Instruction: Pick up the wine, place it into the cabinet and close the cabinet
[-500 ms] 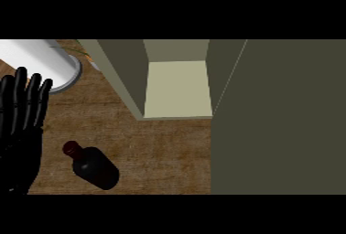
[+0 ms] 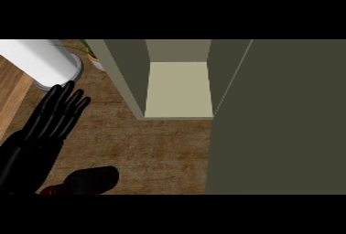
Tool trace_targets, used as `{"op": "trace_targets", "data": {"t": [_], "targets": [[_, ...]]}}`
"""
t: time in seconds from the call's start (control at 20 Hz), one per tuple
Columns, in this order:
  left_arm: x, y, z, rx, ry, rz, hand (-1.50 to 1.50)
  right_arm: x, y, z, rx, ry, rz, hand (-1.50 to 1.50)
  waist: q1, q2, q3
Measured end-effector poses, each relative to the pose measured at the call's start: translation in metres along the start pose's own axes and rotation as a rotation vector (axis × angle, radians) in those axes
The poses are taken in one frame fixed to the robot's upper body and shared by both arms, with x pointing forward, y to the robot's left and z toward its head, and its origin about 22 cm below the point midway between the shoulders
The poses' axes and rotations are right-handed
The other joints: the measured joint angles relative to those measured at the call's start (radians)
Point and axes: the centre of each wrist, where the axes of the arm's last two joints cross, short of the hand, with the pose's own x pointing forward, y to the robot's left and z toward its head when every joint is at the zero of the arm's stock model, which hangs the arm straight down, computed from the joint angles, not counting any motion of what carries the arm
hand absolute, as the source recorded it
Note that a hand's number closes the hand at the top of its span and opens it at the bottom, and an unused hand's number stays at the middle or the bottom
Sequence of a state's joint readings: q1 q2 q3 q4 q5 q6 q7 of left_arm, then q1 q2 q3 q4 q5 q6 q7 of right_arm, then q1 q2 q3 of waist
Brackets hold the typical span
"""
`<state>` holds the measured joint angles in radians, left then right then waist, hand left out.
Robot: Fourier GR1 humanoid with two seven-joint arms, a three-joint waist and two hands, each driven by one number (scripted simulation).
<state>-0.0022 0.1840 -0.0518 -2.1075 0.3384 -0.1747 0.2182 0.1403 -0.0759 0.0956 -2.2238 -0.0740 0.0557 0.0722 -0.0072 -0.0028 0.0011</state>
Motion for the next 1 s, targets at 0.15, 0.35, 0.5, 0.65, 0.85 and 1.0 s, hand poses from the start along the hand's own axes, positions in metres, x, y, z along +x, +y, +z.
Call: {"op": "trace_targets", "data": {"t": [0.15,0.35,0.5,0.65,0.85,1.0], "targets": [[0.016,-0.001,0.003,-0.035,0.058,0.064,-1.50,0.020,0.010,0.007,0.040,0.027,-0.050,-1.50,0.003,-0.002,-0.001],[0.046,0.001,0.004,-0.059,0.100,0.108,-1.50,0.046,0.021,0.018,0.068,0.044,-0.080,-1.50,0.003,-0.002,-0.001],[0.064,0.005,0.000,-0.058,0.107,0.124,-1.50,0.052,0.025,0.020,0.077,0.070,-0.083,-1.50,0.003,-0.001,-0.001],[0.077,0.007,-0.001,-0.050,0.129,0.129,-1.50,0.057,0.031,0.017,0.083,0.085,-0.096,-1.50,0.005,0.000,-0.001],[0.089,0.010,-0.005,-0.022,0.175,0.124,-1.50,0.062,0.043,0.017,0.098,0.107,-0.136,-1.50,0.004,-0.001,-0.001],[0.092,0.008,-0.008,-0.019,0.195,0.137,-1.50,0.064,0.045,0.015,0.101,0.111,-0.140,-1.50,0.004,-0.001,-0.001]]}}
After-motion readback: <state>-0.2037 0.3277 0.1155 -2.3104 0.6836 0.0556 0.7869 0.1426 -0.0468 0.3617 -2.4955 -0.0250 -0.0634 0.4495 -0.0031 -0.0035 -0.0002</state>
